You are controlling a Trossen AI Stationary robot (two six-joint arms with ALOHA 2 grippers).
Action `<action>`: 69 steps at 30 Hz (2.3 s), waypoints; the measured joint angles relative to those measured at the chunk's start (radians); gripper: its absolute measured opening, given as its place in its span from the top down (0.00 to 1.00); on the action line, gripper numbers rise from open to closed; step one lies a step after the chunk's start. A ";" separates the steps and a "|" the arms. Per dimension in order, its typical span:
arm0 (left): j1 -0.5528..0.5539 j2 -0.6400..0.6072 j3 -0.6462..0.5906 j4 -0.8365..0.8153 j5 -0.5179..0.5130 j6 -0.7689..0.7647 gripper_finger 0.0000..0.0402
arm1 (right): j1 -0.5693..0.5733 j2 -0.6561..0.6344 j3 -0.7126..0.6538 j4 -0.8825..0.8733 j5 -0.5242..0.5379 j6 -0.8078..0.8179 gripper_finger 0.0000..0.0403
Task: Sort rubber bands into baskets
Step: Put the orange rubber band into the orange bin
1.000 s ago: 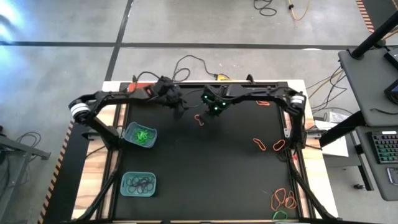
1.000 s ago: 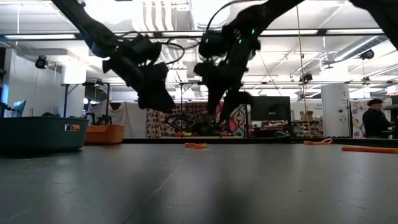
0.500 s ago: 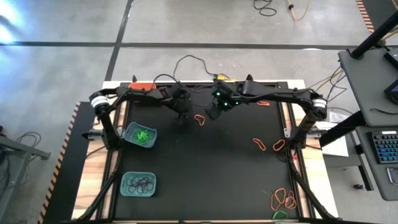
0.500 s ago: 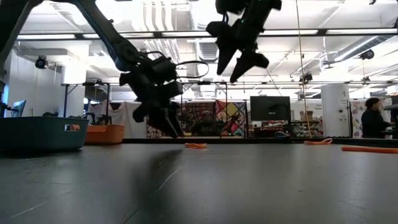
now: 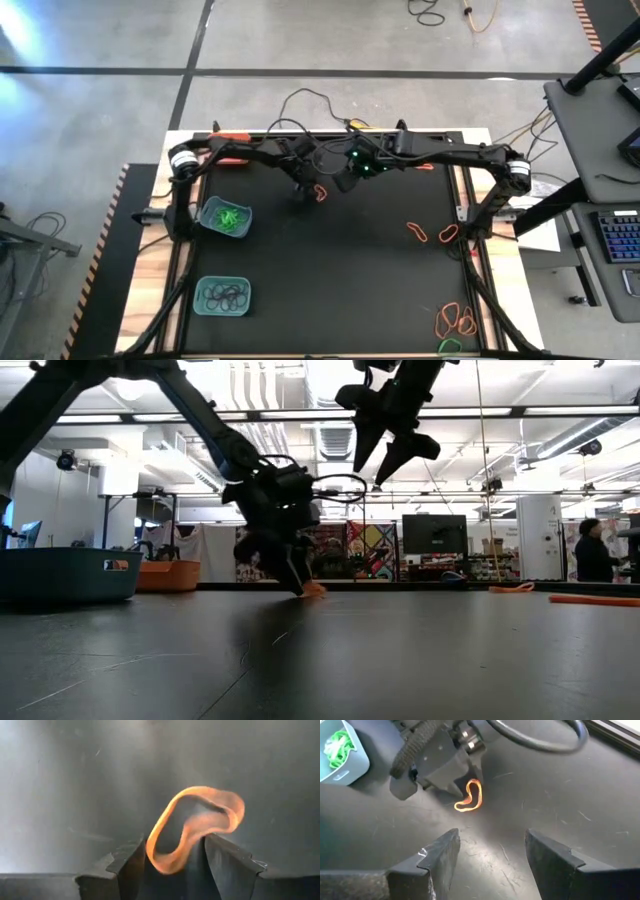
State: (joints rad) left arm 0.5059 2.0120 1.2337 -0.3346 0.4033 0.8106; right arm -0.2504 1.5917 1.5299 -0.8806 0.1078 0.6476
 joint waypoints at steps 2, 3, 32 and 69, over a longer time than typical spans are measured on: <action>-0.008 0.011 0.016 -0.006 0.001 -0.017 0.52 | 0.000 0.000 0.000 0.000 0.000 0.000 0.46; -0.010 0.020 0.026 0.001 -0.004 -0.031 0.52 | 0.000 0.000 0.000 0.000 0.001 0.000 0.46; -0.064 0.037 0.062 -0.018 -0.167 -0.141 0.98 | 0.013 0.001 0.000 -0.005 -0.002 -0.016 0.46; 0.450 -0.478 -0.116 -0.584 -0.728 -0.714 1.00 | 0.026 -0.135 -0.001 -0.284 0.191 -0.076 0.46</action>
State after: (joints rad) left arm 0.9559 1.5337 1.1175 -0.9187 -0.3250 0.0962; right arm -0.2248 1.4569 1.5288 -1.1642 0.2989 0.5717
